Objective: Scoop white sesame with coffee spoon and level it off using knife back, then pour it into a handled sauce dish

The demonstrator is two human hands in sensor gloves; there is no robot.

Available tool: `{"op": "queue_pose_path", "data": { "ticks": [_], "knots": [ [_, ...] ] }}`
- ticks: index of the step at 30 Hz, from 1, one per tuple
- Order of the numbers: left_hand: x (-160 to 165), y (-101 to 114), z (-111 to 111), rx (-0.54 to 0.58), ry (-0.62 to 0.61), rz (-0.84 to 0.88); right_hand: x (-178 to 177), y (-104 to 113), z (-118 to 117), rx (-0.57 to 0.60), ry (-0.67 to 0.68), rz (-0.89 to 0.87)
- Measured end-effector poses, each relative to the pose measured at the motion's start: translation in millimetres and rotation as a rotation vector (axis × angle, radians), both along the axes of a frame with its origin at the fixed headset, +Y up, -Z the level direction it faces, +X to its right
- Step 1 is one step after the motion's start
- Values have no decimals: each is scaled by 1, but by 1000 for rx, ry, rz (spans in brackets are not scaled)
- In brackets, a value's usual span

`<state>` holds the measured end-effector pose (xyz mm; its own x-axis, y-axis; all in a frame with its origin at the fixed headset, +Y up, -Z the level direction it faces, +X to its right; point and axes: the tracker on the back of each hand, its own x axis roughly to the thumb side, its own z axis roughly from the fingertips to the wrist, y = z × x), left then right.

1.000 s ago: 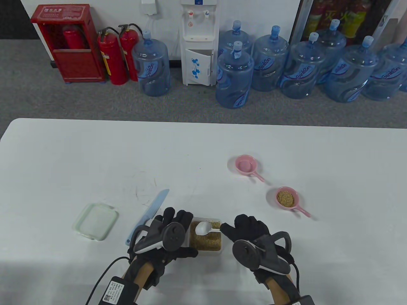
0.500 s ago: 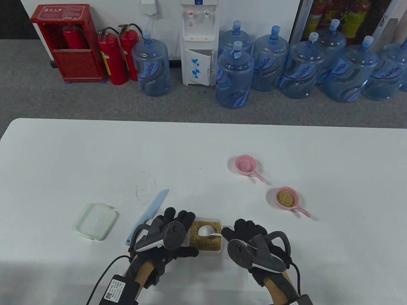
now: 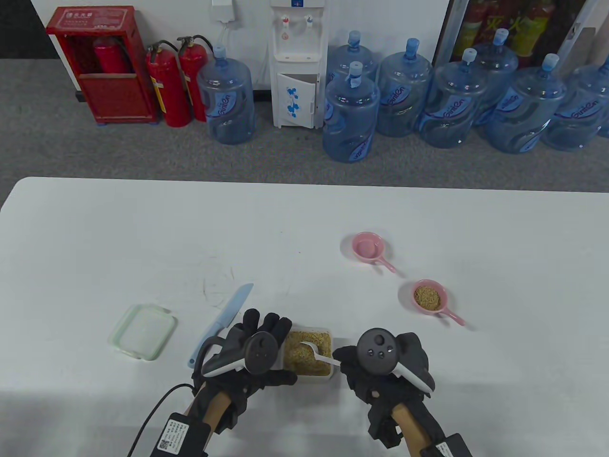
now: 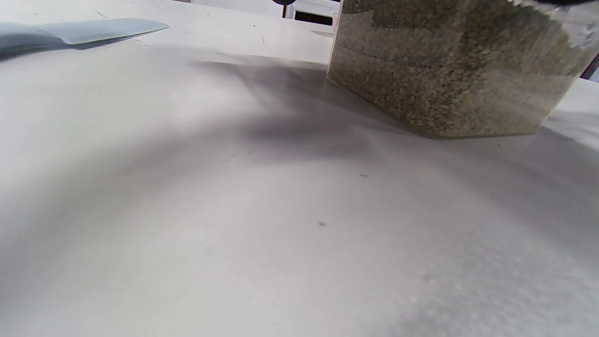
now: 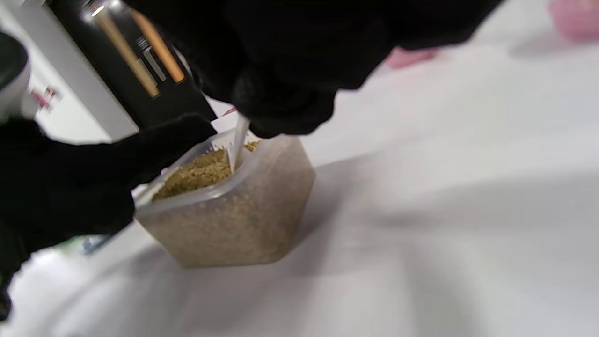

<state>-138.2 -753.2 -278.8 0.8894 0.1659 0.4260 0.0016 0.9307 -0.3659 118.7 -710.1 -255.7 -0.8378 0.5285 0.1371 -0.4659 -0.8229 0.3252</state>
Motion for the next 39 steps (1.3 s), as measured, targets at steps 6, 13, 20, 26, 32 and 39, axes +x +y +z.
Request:
{"op": "queue_pose_path", "data": {
  "ticks": [6,13,20,26,32,39],
  "knots": [
    [0,-1,1,-3,-6,-2,18,-25,-10,-234,-105,-210],
    [0,-1,1,-1,-8,-1,26,-35,-13,-334,-154,-316],
    [0,-2,2,-17,0,12,28,-33,-13,-354,-152,-364],
    [-1,-3,1,-20,3,21,32,-29,-12,-347,-152,-399],
    [-3,-3,1,-48,29,65,36,-28,-13,-348,-156,-423],
    [-3,-3,1,-43,26,65,36,-28,-12,-351,-152,-443]
  ]
}}
